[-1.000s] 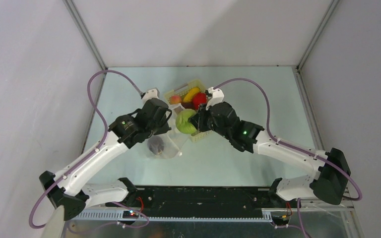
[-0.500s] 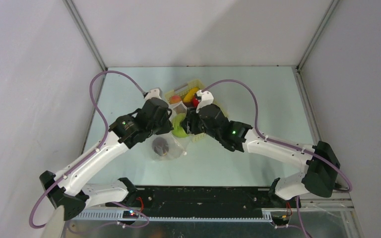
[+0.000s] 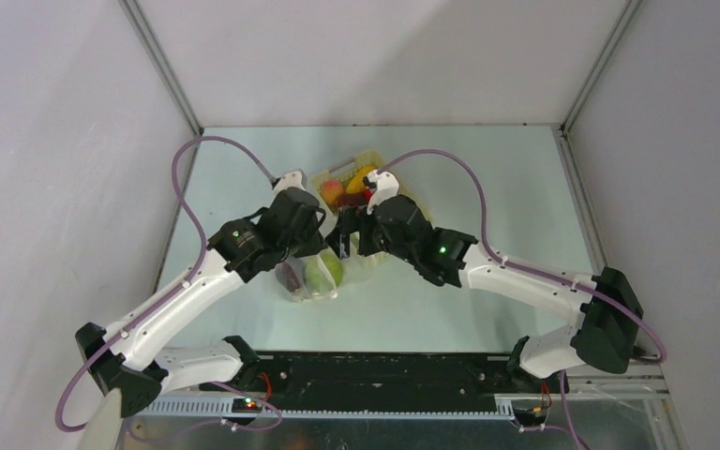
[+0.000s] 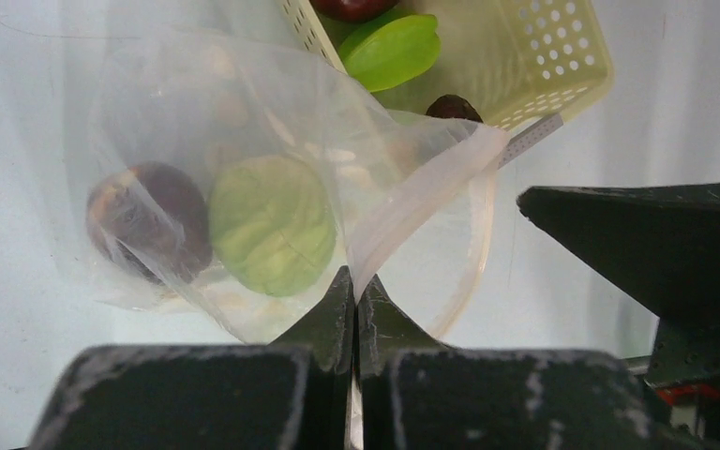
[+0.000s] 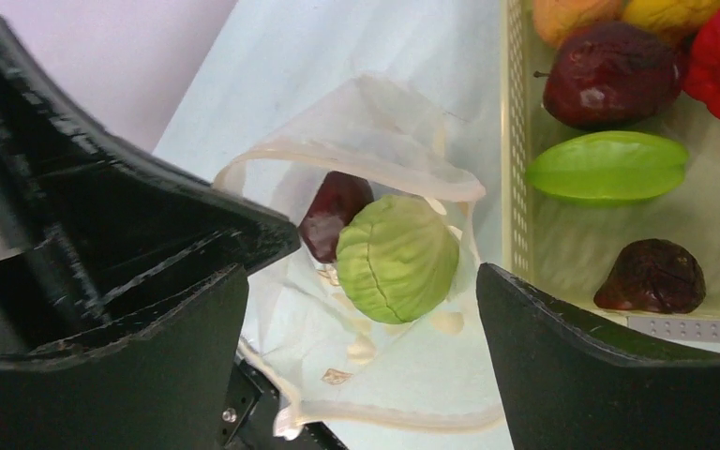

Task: Place the food in the zip-top bag and seal the zipper
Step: Place the fake vegetable in the zipper food storage bag, then pick up the fake fruit from the bin.

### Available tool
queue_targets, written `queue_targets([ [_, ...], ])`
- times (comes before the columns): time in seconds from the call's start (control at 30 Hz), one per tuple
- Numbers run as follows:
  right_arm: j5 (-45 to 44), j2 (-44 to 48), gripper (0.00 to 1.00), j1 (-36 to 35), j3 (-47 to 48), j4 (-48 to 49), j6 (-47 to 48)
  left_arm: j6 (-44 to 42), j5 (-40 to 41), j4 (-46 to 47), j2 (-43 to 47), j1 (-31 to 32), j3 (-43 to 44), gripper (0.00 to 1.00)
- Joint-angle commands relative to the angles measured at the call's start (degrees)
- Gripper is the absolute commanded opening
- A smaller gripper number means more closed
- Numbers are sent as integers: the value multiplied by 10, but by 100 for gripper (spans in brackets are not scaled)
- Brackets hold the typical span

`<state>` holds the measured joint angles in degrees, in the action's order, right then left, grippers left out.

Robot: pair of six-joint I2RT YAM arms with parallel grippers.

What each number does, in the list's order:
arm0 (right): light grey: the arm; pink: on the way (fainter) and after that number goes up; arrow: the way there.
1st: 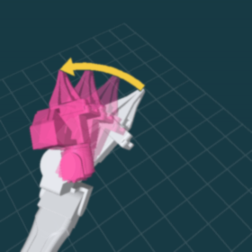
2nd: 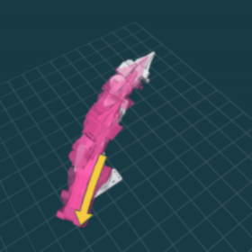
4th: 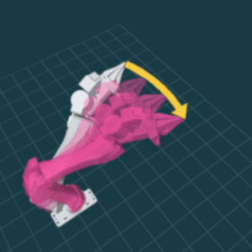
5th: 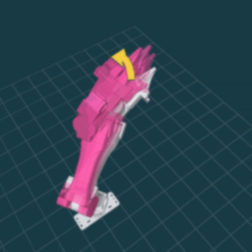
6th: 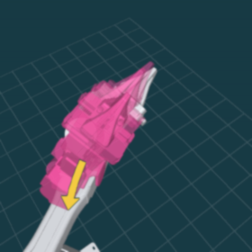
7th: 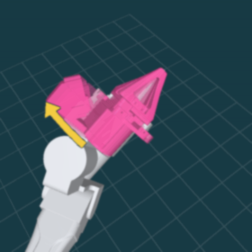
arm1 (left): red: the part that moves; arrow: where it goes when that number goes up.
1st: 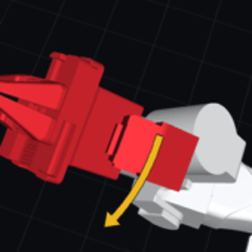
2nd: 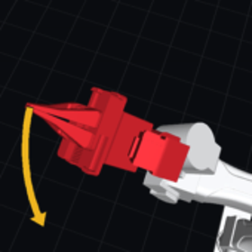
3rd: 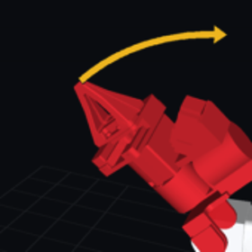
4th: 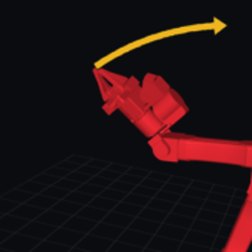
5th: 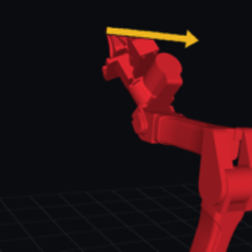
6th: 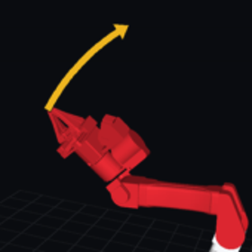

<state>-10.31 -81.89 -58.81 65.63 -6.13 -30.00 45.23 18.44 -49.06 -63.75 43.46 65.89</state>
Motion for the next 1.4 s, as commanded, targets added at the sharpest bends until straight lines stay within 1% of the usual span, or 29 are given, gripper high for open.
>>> queue_targets([
  [0.0,26,47,97,-3,28,18,25,7,28,-2,6,-3,11,0],
  [0.07,28,65,99,-2,28,10,37,8,45,-11,5,-4,16,0],
  [0.23,6,109,99,12,28,-33,54,10,76,-30,12,-3,25,0],
  [0.4,6,121,99,80,25,-79,21,17,119,-53,25,-3,29,0],
  [0.53,10,102,99,136,24,-109,6,20,143,-70,37,-5,31,0],
  [0.6,24,88,99,160,24,-117,0,17,145,-67,41,-5,32,0],
  [0.67,80,77,98,176,24,-117,-5,10,142,-60,44,-5,32,0],
  [0.8,170,54,95,167,24,-85,6,-1,135,-57,42,-5,40,0],
  [0.87,177,45,95,148,25,-74,20,-4,133,-56,39,-5,43,0],
  [0.97,167,28,95,120,25,-68,32,-3,134,-56,38,-5,42,0],
  [1.03,161,14,94,118,25,-67,30,-2,134,-56,38,-5,41,0],
  [1.2,141,-9,94,134,24,-70,13,1,156,-71,47,-6,40,0],
  [1.37,96,-36,94,153,25,-54,-3,9,193,-94,56,-8,40,0],
])
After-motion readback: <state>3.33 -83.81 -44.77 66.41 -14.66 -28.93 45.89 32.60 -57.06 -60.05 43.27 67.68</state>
